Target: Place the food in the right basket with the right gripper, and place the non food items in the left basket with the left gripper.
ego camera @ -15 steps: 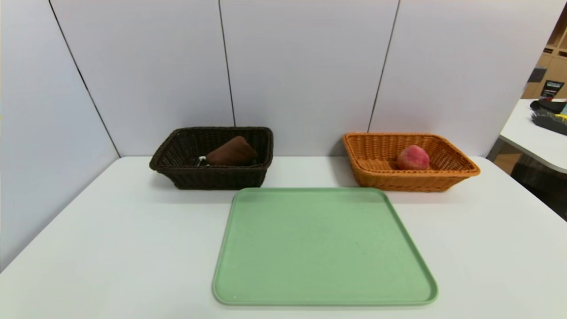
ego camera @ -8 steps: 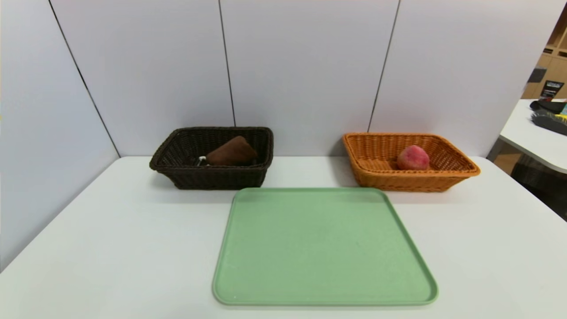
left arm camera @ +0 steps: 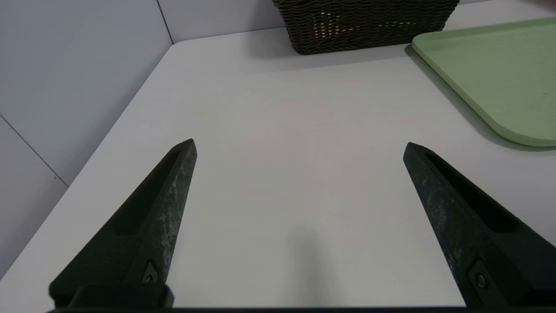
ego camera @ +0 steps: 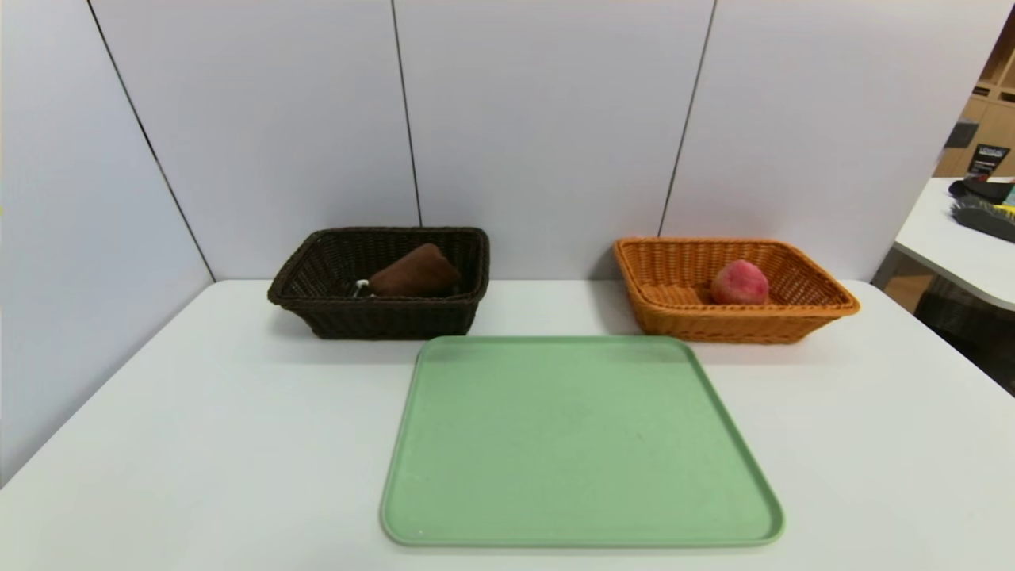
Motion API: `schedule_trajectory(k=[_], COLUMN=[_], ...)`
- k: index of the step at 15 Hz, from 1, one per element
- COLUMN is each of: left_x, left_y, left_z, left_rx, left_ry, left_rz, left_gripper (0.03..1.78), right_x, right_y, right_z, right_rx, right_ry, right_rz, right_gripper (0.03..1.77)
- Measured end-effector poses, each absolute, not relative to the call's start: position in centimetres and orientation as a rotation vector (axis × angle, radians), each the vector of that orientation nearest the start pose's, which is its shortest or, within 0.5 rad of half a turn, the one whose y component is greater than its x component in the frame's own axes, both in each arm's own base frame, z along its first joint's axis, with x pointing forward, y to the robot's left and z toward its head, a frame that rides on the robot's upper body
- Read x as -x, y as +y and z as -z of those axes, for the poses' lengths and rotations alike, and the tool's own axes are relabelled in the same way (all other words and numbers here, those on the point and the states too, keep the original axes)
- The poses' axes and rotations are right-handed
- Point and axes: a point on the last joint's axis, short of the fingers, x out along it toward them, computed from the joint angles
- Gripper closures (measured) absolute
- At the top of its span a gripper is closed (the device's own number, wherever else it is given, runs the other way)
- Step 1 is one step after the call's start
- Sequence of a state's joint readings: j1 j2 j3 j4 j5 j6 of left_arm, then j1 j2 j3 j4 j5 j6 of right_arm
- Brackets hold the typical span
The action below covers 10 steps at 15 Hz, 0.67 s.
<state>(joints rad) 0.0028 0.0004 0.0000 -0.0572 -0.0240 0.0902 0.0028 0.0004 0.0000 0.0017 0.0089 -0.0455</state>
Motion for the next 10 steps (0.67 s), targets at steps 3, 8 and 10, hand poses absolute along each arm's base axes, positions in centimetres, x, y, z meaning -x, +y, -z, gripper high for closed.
schedule_trajectory(k=[3, 8, 10], left_x=[2.29, 2.29, 2.29], left_y=[-0.06, -0.06, -0.06], left_z=[-8.14, -8.14, -8.14], left_rx=[-0.091, -0.091, -0.091], left_ry=[-0.058, -0.058, -0.058], left_rz=[0.019, 0.019, 0.019], left_gripper=[0.12, 0.12, 0.12], right_x=[2.28, 2.28, 2.28], right_y=[0.01, 0.02, 0.01], right_z=[-7.53, -7.53, -7.55], right_rx=[0.046, 0.056, 0.005], right_ry=[0.001, 0.001, 0.0], right_rz=[-0.012, -0.016, -0.009], right_gripper=[0.1, 0.1, 0.1])
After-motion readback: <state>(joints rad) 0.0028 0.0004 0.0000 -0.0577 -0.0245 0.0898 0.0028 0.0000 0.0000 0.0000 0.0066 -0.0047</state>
